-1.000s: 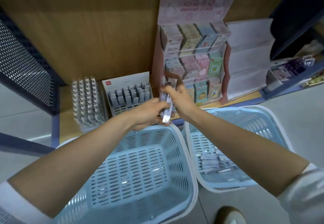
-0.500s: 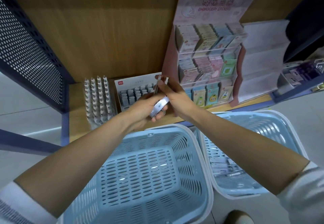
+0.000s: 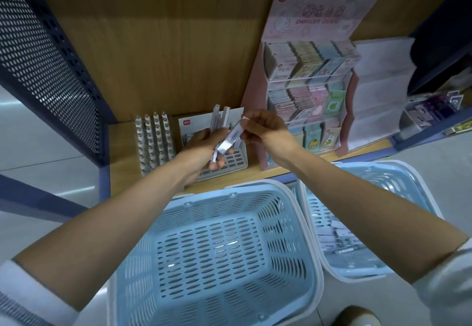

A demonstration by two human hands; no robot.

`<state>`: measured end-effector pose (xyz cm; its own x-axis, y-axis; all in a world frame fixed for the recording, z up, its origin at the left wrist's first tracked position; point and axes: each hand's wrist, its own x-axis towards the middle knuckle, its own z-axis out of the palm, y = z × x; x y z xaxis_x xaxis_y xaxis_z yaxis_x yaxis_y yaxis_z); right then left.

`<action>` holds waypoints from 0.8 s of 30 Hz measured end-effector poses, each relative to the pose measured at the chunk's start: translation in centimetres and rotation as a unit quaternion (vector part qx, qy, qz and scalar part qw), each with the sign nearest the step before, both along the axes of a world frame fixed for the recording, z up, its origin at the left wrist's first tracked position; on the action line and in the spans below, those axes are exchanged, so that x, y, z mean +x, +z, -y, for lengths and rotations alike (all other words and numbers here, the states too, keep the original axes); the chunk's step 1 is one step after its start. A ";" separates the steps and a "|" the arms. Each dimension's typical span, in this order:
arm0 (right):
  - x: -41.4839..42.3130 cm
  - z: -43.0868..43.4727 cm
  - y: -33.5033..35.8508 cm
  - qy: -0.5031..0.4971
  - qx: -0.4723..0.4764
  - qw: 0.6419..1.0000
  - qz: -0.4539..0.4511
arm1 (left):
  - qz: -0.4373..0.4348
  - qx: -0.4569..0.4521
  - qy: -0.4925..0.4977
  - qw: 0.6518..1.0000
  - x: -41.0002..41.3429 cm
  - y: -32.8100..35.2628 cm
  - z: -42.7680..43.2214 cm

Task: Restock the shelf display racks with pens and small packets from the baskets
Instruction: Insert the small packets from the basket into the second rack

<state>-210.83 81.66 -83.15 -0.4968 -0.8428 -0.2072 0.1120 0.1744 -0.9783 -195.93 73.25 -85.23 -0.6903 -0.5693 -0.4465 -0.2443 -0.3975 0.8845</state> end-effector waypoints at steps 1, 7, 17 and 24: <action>0.1 0.1 0.0 0.012 0.004 1.000 0.001 | 0.019 -0.027 -0.003 0.999 0.4 -0.1 0.3; -0.5 2.0 0.5 -0.026 0.010 0.995 -0.098 | 0.123 -0.236 -0.002 0.964 3.1 0.0 2.7; -0.1 4.2 -3.1 0.063 0.130 0.967 -0.212 | 0.160 -0.284 0.026 0.945 5.5 -1.6 5.0; 1.2 4.3 -4.3 0.119 0.178 0.939 -0.271 | 0.160 -0.296 0.034 0.941 6.5 -1.6 5.2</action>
<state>-209.67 77.31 -87.41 -0.4174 -0.8686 -0.2671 -0.4685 0.4576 -0.7557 -189.44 68.07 -86.87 -0.5272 -0.8219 -0.2158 -0.5268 0.1169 0.8419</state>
